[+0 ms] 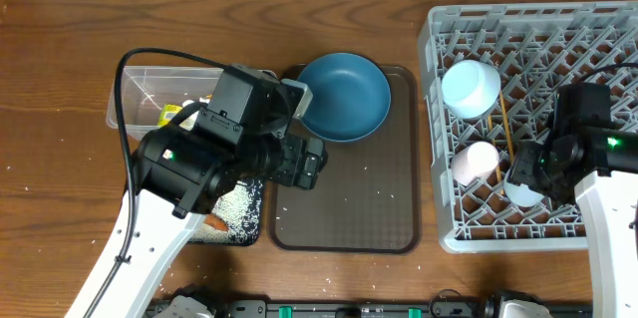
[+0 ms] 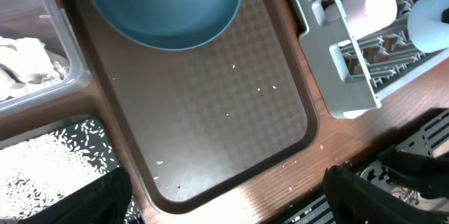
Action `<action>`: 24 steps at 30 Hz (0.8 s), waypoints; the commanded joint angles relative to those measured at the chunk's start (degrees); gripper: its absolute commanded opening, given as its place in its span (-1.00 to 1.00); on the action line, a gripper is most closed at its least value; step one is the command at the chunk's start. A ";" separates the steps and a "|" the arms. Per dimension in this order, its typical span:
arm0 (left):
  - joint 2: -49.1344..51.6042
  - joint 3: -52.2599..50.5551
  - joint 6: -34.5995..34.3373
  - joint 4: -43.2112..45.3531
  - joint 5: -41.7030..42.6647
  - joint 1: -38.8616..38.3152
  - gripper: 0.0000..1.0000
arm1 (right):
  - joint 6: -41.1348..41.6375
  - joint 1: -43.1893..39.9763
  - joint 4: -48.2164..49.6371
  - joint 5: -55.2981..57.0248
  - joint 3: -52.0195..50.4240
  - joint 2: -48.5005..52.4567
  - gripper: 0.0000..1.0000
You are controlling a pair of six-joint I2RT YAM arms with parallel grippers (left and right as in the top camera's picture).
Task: Sort waste into correct bins and load items into the dishwasher rack
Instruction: 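Lower the light-blue cup upside down into the rack with the right gripper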
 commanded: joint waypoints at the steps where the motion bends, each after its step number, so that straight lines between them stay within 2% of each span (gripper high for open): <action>1: 0.24 -0.28 -0.07 -0.07 -1.70 -0.09 0.84 | 0.96 -0.31 0.55 2.84 0.68 0.15 -0.41; 5: 0.24 -0.28 -0.07 -0.04 -1.70 -0.09 0.87 | 2.89 -1.42 2.43 5.25 0.68 0.15 -0.43; 10: 0.24 -0.28 -0.07 -0.04 -1.70 -0.09 0.89 | 2.78 -5.73 4.76 2.47 0.68 0.15 -0.43; 15: 0.24 -0.28 -0.07 -0.04 -1.70 -0.09 0.93 | 0.24 -9.53 5.92 -2.60 0.68 0.15 -0.43; 24: 0.24 -0.28 -0.07 -0.04 -1.70 -0.09 0.98 | -1.49 -11.06 5.66 -2.95 0.61 0.17 -0.42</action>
